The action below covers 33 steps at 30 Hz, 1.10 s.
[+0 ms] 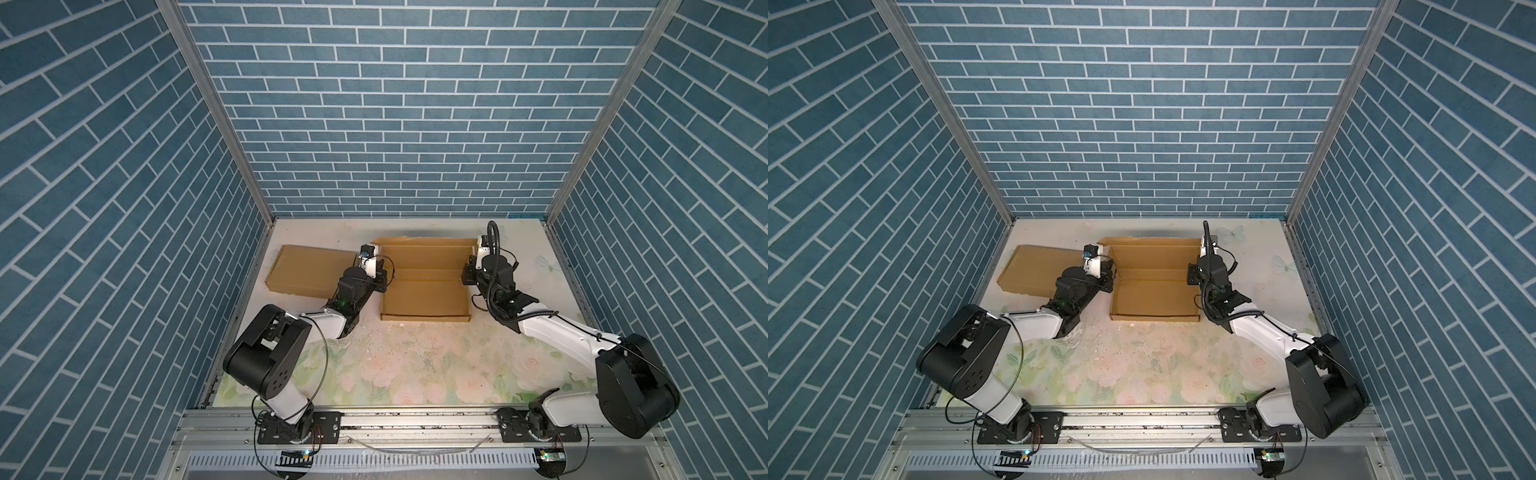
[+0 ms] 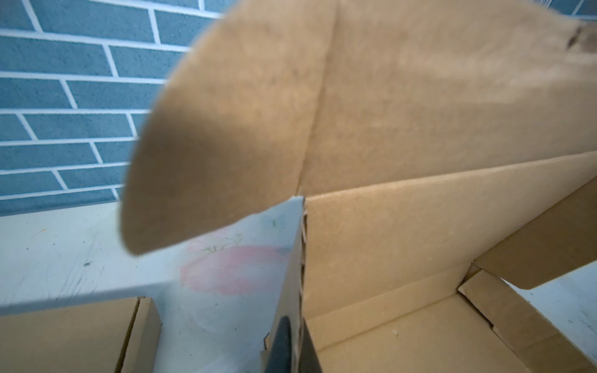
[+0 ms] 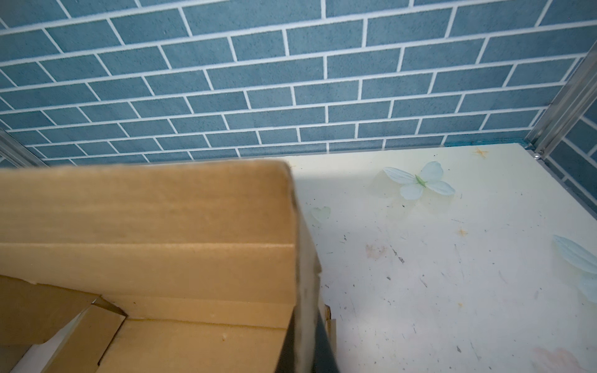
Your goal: Fold the paper box
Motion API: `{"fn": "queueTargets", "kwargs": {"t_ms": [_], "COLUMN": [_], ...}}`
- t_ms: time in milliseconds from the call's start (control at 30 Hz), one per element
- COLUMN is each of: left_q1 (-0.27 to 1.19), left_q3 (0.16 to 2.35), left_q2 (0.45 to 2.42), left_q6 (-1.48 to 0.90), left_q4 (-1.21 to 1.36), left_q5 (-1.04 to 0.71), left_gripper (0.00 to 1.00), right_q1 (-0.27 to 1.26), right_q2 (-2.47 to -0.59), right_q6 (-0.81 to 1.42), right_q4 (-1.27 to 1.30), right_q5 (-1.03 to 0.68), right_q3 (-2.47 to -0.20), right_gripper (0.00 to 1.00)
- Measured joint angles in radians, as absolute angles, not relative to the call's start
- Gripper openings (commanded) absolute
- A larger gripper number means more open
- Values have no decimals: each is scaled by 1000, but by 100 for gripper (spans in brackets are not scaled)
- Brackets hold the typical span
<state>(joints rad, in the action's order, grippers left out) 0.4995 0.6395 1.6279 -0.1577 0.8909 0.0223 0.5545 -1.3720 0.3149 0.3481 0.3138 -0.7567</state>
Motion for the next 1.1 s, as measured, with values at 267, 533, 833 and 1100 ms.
{"fn": "queueTargets", "kwargs": {"t_ms": [267,533,833,1100], "left_q1": [527,562,579,589], "left_q3": [623,577,482,430], "left_q2": [1639,1694,1705,1705], "left_q6": [-169,-174,-172,-122], "left_q4": [933,1053,1177,1245], "left_q5": [62,105,94,87], "left_gripper": [2,2,2,2], "right_q1": [572,597,613,611], "right_q2": [-1367,-1353,-1272,-1166], "right_q6": [355,380,388,355], "right_q4": [417,448,433,316], "right_q5": [338,383,371,255], "right_q3": [-704,-657,-577,-545], "right_gripper": [0,0,0,27]}}
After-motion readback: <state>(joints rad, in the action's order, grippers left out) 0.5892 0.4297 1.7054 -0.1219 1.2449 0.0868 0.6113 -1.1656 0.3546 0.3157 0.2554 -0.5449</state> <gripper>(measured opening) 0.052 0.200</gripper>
